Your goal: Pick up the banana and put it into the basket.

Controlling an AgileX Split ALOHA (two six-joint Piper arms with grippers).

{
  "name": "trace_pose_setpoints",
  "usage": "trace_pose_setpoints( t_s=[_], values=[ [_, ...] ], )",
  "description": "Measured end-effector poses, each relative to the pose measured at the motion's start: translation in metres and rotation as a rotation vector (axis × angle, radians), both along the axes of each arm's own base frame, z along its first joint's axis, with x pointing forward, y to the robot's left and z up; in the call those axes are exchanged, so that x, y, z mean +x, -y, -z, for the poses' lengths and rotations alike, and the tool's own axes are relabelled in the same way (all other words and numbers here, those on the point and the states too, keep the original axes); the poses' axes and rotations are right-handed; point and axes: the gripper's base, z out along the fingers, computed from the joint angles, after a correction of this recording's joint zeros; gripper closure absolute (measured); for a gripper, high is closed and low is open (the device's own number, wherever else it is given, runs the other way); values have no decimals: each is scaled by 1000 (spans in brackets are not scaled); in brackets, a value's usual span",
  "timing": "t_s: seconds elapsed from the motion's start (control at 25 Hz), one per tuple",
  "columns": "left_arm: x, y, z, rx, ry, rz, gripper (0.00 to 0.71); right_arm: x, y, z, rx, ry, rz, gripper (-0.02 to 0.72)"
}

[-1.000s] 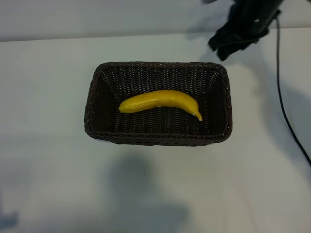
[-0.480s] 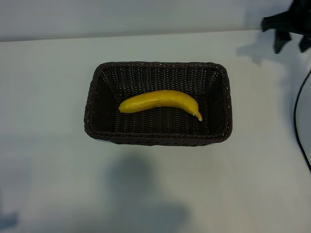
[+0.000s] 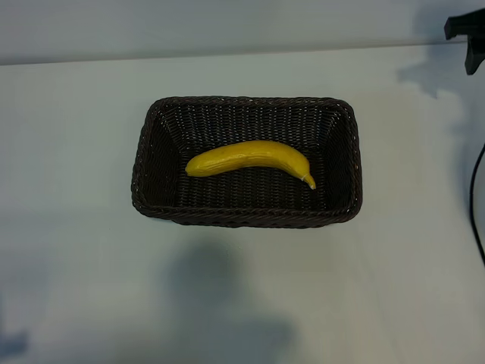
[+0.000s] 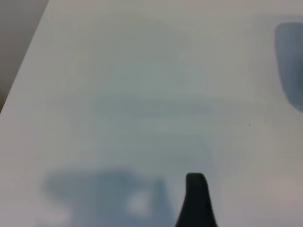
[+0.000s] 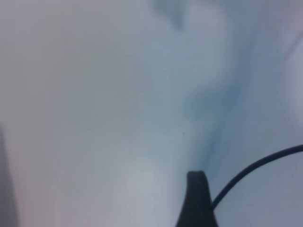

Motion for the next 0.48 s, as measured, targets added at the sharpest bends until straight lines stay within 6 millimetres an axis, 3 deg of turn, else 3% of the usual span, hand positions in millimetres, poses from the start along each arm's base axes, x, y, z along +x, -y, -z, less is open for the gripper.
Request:
trace_pose_setpoints(
  t_s=[0.2, 0.48],
  values=[
    [0, 0, 0, 2, 0, 1, 139, -24, 1, -30, -15, 52, -20, 156],
    [0, 0, 0, 2, 0, 1, 139, -113, 7, -59, -84, 55, -42, 156]
  ],
)
